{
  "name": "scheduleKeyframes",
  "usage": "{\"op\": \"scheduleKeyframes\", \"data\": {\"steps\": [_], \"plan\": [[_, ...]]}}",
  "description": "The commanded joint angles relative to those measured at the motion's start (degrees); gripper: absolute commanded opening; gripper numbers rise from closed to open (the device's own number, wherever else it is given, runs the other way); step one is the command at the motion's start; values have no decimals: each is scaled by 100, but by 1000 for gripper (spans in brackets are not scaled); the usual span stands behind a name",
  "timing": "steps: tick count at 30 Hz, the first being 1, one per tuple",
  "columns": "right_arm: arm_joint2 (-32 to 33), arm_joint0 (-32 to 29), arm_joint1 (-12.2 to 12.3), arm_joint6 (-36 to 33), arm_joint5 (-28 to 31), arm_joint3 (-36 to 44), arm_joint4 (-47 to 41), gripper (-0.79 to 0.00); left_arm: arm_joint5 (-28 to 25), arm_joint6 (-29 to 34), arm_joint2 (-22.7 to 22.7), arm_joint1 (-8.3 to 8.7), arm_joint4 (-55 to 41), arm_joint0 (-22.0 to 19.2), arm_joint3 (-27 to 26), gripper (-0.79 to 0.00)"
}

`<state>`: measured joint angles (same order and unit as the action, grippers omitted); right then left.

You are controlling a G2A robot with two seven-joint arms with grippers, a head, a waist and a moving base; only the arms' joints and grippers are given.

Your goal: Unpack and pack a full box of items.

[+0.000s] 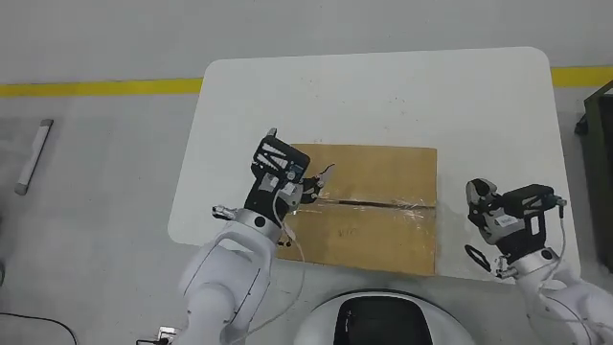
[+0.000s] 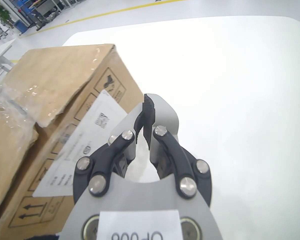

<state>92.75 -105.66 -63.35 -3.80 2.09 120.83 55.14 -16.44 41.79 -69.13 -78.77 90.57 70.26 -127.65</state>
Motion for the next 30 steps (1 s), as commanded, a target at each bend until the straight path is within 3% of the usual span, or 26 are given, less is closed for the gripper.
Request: {"op": "scheduleKeyframes", "data": {"steps": [1,4,10,17,22,30], "plan": [[335,-319,4,77,22,110,-22,-785,-145,346,248,-20,-244,-153,63,0],[719,-726,-5,215,69,245,-150,-785,-282,669,556,-51,-605,-323,131,0],[1158,-1203,-34,422,160,377,-129,-785,-282,669,556,-51,-605,-323,131,0],[1245,-1418,-83,568,218,406,-153,-785,-324,547,589,-49,-675,-283,139,0],[1233,-1421,-108,594,248,420,-55,-785,-583,635,1168,-90,-842,-472,288,0],[1354,-1401,-145,632,295,360,-19,-785,-100,1248,2056,-290,-1061,-1185,918,0]]}}
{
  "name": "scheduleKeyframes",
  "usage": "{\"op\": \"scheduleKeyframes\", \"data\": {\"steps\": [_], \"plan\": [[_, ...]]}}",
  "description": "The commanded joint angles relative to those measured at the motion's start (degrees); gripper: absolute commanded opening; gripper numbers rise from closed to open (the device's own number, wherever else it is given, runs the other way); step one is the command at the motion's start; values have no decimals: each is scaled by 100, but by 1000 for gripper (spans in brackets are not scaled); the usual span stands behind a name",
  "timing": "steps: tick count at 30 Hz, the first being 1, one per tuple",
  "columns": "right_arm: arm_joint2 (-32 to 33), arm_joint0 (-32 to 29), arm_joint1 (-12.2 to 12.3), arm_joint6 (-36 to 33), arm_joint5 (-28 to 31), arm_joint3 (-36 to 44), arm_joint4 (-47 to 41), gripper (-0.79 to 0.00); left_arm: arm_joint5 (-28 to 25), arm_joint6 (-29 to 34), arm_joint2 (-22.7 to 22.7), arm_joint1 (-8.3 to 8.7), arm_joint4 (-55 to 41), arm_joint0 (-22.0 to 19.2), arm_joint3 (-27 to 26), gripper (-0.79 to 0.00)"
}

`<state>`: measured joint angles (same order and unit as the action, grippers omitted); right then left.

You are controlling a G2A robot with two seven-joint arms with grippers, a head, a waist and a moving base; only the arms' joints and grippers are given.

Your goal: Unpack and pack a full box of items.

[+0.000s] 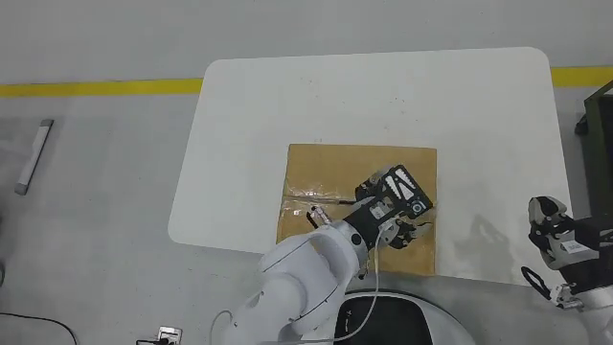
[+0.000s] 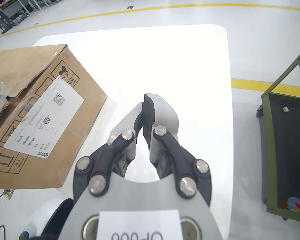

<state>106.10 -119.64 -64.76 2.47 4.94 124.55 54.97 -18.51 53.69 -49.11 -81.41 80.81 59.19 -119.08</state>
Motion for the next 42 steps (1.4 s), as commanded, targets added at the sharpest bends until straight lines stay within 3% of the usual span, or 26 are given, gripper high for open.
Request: {"op": "scheduleKeyframes", "data": {"steps": [1,5,12,14,30,42], "plan": [[36,-8,-9,10,21,-24,-7,-785,185,122,94,-50,-206,-140,106,0],[78,-30,-30,23,62,-63,-31,-785,458,417,120,-125,-566,-407,390,0],[59,-49,-68,27,86,-92,10,-785,642,792,371,-210,-533,-667,710,-62],[56,-47,-78,23,98,-101,8,-785,665,843,447,-230,-457,-719,755,-114],[15,-32,-156,51,145,-133,120,-785,840,976,623,-340,-479,-756,703,-191],[42,-59,-211,68,172,-127,161,-785,931,950,636,-402,-406,-777,868,-336]]}}
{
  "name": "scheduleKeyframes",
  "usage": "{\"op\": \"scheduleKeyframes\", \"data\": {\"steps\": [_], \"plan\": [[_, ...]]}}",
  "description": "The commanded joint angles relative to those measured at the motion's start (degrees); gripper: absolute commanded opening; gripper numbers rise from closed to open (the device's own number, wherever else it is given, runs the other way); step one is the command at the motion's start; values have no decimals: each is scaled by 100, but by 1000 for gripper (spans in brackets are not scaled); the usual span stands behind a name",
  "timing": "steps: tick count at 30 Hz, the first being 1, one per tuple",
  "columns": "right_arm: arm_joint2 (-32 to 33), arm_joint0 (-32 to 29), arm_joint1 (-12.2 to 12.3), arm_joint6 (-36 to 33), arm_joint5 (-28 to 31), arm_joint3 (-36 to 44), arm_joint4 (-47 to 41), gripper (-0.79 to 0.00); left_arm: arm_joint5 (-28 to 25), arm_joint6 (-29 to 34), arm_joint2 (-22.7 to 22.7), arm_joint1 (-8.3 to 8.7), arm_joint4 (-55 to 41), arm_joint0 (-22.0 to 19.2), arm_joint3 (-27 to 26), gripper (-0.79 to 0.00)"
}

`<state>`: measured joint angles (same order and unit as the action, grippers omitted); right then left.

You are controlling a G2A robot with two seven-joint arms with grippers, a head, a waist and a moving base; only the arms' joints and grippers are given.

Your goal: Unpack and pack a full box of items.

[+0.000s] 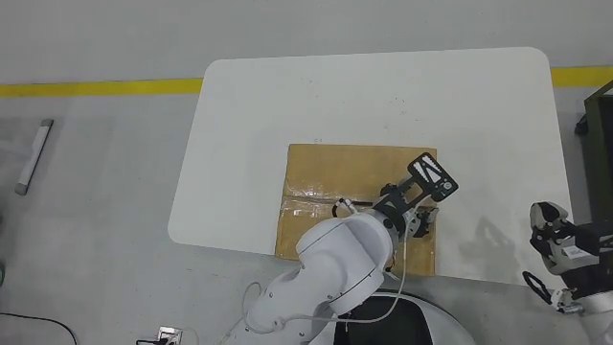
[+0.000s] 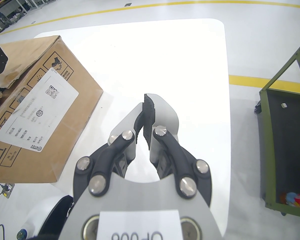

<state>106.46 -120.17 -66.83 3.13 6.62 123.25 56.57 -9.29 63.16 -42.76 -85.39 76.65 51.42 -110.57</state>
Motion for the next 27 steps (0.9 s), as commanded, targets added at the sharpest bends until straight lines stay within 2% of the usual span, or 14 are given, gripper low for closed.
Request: {"op": "scheduleKeyframes", "data": {"steps": [1,7,9,24,27], "plan": [[17,-14,-8,4,12,6,-1,-785,3,21,6,-9,23,-3,22,-354],[51,-36,-35,2,26,7,-5,-785,-50,131,10,-24,65,25,-53,-348],[48,-37,-44,-1,40,15,5,-785,-88,168,23,-27,46,55,-107,-391],[45,-15,-103,-19,107,47,81,-785,-198,265,-32,-37,138,197,-153,-511],[43,-10,-115,-21,118,44,92,-785,-201,254,-39,-49,140,182,-139,-560]]}}
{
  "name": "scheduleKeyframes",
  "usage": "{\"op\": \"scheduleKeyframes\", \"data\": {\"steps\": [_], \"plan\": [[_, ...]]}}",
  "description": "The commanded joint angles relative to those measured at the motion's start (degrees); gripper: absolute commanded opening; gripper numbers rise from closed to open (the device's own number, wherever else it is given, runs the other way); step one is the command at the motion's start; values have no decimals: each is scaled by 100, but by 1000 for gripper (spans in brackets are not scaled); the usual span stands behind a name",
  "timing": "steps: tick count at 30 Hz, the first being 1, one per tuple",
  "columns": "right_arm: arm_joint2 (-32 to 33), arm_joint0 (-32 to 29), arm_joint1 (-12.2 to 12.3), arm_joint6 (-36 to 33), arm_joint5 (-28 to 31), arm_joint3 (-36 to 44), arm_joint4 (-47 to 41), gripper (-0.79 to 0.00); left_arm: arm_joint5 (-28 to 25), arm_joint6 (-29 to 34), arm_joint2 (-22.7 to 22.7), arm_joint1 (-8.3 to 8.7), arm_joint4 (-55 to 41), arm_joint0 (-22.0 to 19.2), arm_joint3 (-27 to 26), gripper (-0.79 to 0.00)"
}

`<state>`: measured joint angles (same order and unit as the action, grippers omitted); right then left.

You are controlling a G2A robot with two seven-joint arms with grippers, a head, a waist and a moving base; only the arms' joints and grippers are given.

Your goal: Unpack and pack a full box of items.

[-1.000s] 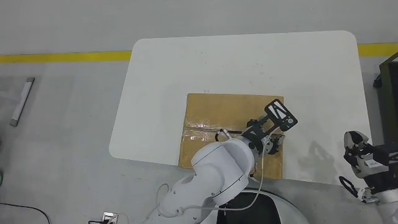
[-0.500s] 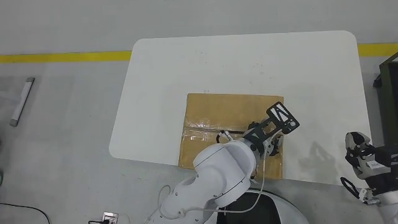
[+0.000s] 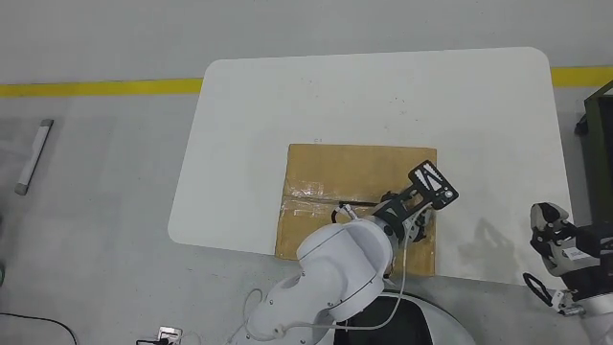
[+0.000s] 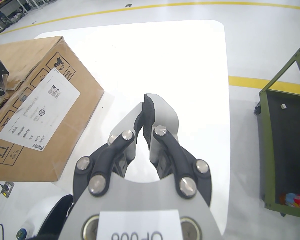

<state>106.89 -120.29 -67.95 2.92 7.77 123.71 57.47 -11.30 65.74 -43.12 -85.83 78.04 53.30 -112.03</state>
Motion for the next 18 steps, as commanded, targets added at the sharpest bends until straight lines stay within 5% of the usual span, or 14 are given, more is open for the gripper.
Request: {"op": "scheduleKeyframes", "data": {"steps": [1,4,18], "plan": [[-3,4,-7,-1,4,-3,6,-785,5,-6,-4,-8,7,-11,15,-585],[-9,10,-19,-11,11,-8,8,-785,19,-15,-19,-18,14,-13,57,-785],[14,70,-78,30,41,106,-192,-785,41,-153,-292,-4,169,117,-198,-785]]}}
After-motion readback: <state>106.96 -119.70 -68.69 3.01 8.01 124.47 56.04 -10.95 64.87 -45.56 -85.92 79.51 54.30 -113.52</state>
